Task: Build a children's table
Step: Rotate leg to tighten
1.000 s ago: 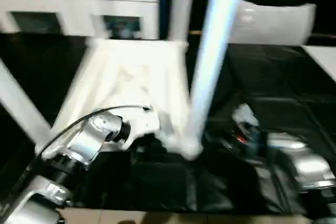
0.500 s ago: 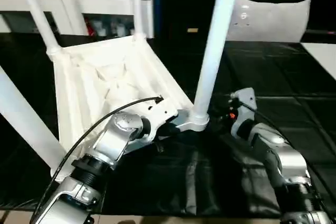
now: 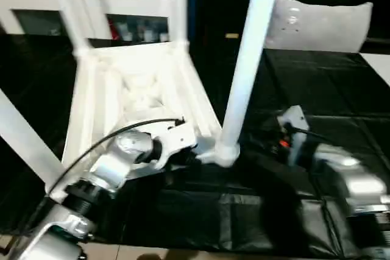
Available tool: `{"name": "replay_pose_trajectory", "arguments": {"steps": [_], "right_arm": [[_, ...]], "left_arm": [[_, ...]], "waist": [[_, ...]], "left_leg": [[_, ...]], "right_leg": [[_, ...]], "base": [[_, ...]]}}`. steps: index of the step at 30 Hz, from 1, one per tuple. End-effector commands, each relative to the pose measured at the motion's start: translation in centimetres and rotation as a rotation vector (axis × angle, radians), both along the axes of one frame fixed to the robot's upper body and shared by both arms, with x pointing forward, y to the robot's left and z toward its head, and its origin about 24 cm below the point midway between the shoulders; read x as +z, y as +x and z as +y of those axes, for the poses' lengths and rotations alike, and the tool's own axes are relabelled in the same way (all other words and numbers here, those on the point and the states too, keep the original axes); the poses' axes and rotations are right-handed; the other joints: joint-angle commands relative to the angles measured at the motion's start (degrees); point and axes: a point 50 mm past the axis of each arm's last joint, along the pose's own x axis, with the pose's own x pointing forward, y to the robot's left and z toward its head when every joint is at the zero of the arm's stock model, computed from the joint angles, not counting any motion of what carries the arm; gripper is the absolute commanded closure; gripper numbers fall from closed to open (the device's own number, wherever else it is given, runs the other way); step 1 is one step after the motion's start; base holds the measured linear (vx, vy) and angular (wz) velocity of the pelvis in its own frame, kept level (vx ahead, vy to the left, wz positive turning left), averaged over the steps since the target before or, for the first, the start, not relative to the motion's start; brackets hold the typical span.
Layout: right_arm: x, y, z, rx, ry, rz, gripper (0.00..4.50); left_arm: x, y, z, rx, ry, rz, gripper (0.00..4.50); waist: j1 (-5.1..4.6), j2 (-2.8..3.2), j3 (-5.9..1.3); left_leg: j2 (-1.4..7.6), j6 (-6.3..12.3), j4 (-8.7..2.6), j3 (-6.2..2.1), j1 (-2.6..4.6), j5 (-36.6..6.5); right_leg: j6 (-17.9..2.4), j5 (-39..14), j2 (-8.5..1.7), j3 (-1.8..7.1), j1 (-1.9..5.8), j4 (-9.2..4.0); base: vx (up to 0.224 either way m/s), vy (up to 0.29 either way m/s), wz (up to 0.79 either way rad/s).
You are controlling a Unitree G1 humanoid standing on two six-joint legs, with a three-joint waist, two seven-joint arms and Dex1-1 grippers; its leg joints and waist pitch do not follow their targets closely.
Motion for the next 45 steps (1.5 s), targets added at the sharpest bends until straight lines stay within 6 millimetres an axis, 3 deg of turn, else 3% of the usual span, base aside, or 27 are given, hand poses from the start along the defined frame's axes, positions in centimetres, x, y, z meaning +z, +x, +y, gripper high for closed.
{"name": "replay_pose_trajectory", "arguments": {"steps": [1, 5, 9, 15, 21, 29, 35, 36, 39, 40, 41, 43, 44, 45], "right_arm": [[0.5, -0.6, 0.2, 0.088, 0.015, 0.008, 2.18], [1.1, -1.7, 0.1, 0.233, 0.006, 0.054, 1.78], [0.8, -1.5, 0.5, 0.242, -0.034, 0.034, 1.44], [0.2, -0.9, 1.6, 0.251, -0.049, 0.003, 1.34], [0.2, -0.9, 2.2, 0.296, 0.003, 0.036, 1.93], [0.8, -1.2, 2.5, 0.338, 0.033, 0.071, 2.52], [0.9, -1.7, 3.5, 0.259, 0.106, 0.083, 2.6], [0.9, -1.7, 3.5, 0.256, 0.106, 0.083, 2.6], [0.1, 0.0, 5.0, -0.039, 0.049, 0.082, 2.61], [0.1, 0.2, 5.0, -0.062, 0.047, 0.085, 2.61], [0.0, 0.9, 5.4, -0.163, 0.042, 0.098, 2.61], [0.0, 1.9, 5.7, -0.32, 0.02, 0.116, 2.61], [-0.3, 2.5, 5.8, -0.438, 0.003, 0.133, 2.61], [-0.3, 2.6, 5.7, -0.45, 0.002, 0.135, 2.61]], "left_arm": [[0.2, -0.4, -0.9, -0.12, 0.028, -0.007, 4.5], [0.2, -0.7, -0.4, -0.208, 0.055, 0.012, 4.5], [0.3, -0.7, -0.6, -0.232, 0.054, 0.009, 4.5], [0.2, -0.9, -1.0, -0.253, 0.039, 0.009, 4.5], [0.2, -0.8, -0.8, -0.257, 0.043, 0.01, 4.5], [0.2, -0.8, -0.5, -0.251, 0.054, 0.009, 4.5], [0.3, -0.6, -1.2, -0.142, -0.006, 0.065, 4.5], [0.3, -0.6, -1.2, -0.14, -0.006, 0.065, 4.5], [0.2, 0.2, -2.5, 0.011, -0.058, 0.075, 4.5], [0.2, 0.2, -2.6, 0.023, -0.062, 0.077, 4.5], [0.2, 0.5, -3.0, 0.086, -0.077, 0.082, 4.5], [0.2, 1.1, -3.6, 0.19, -0.088, 0.067, 4.5], [0.3, 1.5, -4.0, 0.265, -0.09, 0.051, 4.5], [0.3, 1.6, -4.1, 0.273, -0.09, 0.049, 4.5]], "waist": [[-0.05, -0.29, -4.11], [0.71, -0.49, -4.01], [1.15, -0.61, -3.96], [1.29, -0.66, -4.18], [1.39, -0.7, -4.27], [1.48, -0.61, -4.22], [1.57, -0.69, -4.16], [1.49, -0.59, -4.1], [0.74, -0.67, -3.7], [0.58, -0.7, -3.67], [-0.1, -0.19, -3.68], [-1.31, -0.59, -3.56], [-1.99, -0.54, -3.58], [-2.59, -0.44, -3.61]], "left_leg": [[2.03, 4.79, -3.69, 0.02, 0.05, -6.71], [2.0, 4.49, -3.72, 0.1, 0.03, -7.3], [2.05, 3.34, -3.83, 0.05, 0.2, -8.3], [2.12, 2.95, -3.77, 0.0, 0.08, -7.25], [2.16, 3.52, -3.69, 0.02, -0.02, -6.44], [2.13, 3.14, -3.71, 0.01, -0.01, -6.71], [2.13, 2.58, -3.78, 0.0, 0.06, -7.12], [2.08, 2.46, -3.82, -0.02, -0.03, -6.94], [1.78, 0.83, -4.09, -0.06, -0.12, -8.34], [1.51, 0.34, -4.09, -0.13, -0.19, -8.89], [1.31, -0.61, -4.08, -0.29, -0.07, -10.44], [0.95, -0.77, -4.02, -0.41, -0.21, -11.71], [0.87, -0.77, -3.98, -0.45, -0.26, -11.57], [0.63, -0.72, -3.78, -0.39, -0.15, -11.9]], "right_leg": [[-7.94, -14.07, -4.14, 3.91, 3.55, -3.23], [-6.9, -17.37, -4.18, 3.88, 3.66, -3.61], [-5.96, -20.76, -4.44, 3.77, 3.3, -3.95], [-6.58, -18.35, -4.4, 3.87, 3.31, -3.47], [-7.43, -16.03, -4.39, 3.91, 3.44, -3.11], [-6.7, -17.52, -4.35, 3.91, 3.43, -3.29], [-6.38, -18.69, -4.48, 3.94, 3.43, -3.43], [-6.17, -18.72, -4.36, 3.95, 3.39, -3.5], [-4.71, -22.68, -4.25, 3.76, 3.3, -3.94], [-4.04, -24.48, -4.38, 3.48, 3.38, -4.23], [-2.63, -27.61, -4.45, 3.21, 3.51, -4.52], [-0.74, -30.29, -4.36, 2.68, 3.6, -5.39], [-0.32, -30.23, -4.21, 2.55, 3.51, -5.53], [0.07, -30.7, -4.13, 2.29, 3.35, -5.84]], "base": [[0.0, 0.0, 0.0], [0.0, 0.0, 0.0], [0.0, 0.0, 0.0], [0.0, 0.0, 0.0], [0.0, 0.0, 0.0], [0.0, 0.0, 0.0], [0.0, 0.0, 0.0], [0.0, 0.0, 0.0], [0.0, 0.0, 0.0], [0.0, 0.0, 0.0], [0.0, 0.0, 0.0], [0.0, 0.0, 0.0], [0.0, 0.0, 0.0], [0.0, 0.0, 0.0]]}}
